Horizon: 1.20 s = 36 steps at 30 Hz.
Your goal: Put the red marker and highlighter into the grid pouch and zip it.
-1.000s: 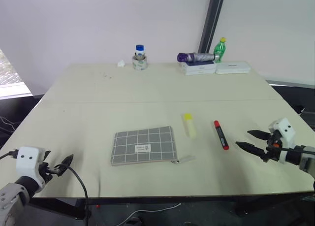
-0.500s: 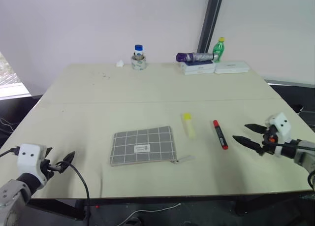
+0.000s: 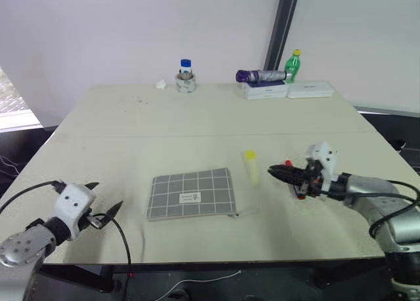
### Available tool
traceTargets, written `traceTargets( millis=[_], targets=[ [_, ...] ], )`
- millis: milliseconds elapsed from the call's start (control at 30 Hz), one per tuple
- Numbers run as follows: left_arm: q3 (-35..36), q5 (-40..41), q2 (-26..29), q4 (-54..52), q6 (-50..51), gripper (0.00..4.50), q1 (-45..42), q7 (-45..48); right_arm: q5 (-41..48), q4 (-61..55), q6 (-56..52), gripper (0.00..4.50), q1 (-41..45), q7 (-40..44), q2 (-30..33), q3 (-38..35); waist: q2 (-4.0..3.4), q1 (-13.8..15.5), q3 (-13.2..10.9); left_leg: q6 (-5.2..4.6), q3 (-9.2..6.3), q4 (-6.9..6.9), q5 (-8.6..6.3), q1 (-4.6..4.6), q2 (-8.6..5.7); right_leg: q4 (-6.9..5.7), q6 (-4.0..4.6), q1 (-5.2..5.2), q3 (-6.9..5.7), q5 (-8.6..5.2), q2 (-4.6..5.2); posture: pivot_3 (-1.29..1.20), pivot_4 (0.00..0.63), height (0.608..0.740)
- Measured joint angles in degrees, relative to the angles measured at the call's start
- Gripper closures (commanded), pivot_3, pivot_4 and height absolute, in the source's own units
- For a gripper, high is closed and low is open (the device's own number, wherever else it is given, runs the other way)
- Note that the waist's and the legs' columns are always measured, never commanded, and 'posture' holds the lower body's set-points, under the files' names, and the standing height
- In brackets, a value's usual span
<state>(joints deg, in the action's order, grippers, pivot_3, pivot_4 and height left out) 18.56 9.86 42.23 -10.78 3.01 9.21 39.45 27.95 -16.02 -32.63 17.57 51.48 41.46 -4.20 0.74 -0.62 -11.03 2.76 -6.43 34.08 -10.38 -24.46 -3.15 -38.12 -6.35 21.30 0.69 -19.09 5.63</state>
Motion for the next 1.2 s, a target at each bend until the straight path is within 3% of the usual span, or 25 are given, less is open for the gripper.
traceTargets(
  millis=[367, 833, 1200],
  targets=[
    [-6.69, -8.50, 3.91, 8.83, -19.79, 0.00, -3.81, 4.30, -8.96, -0.15, -4.37, 4.48, 0.46, -8.38, -4.93, 12.91, 0.00, -0.04, 0.00, 0.00, 0.00, -0.05, 0.00, 0.00, 0.00, -0.02, -0.09, 0.06, 0.02, 0.06, -0.04, 0.00, 0.150, 0.740],
    [-14.21, -17.88, 5.11, 24.68, -45.20, 0.00, -13.73, 1.54, -13.31, 3.77, -8.91, 4.48, 3.62, -14.05, -11.17, 16.91, -0.02, -0.14, 0.01, -0.01, 0.01, -0.06, 0.01, 0.04, -0.04, -0.06, -0.44, 0.05, -0.05, 0.26, -0.12, 0.00, 0.150, 0.740],
    [-18.66, -20.71, 5.15, 33.01, -56.25, 0.00, -19.14, -1.20, -15.95, 6.04, -10.39, 4.48, 6.49, -15.72, -13.29, 17.41, -0.07, -0.20, 0.05, -0.02, 0.01, -0.03, 0.02, 0.07, -0.08, -0.14, -0.53, 0.03, -0.04, 0.33, -0.14, 0.00, 0.150, 0.740]
  ],
)
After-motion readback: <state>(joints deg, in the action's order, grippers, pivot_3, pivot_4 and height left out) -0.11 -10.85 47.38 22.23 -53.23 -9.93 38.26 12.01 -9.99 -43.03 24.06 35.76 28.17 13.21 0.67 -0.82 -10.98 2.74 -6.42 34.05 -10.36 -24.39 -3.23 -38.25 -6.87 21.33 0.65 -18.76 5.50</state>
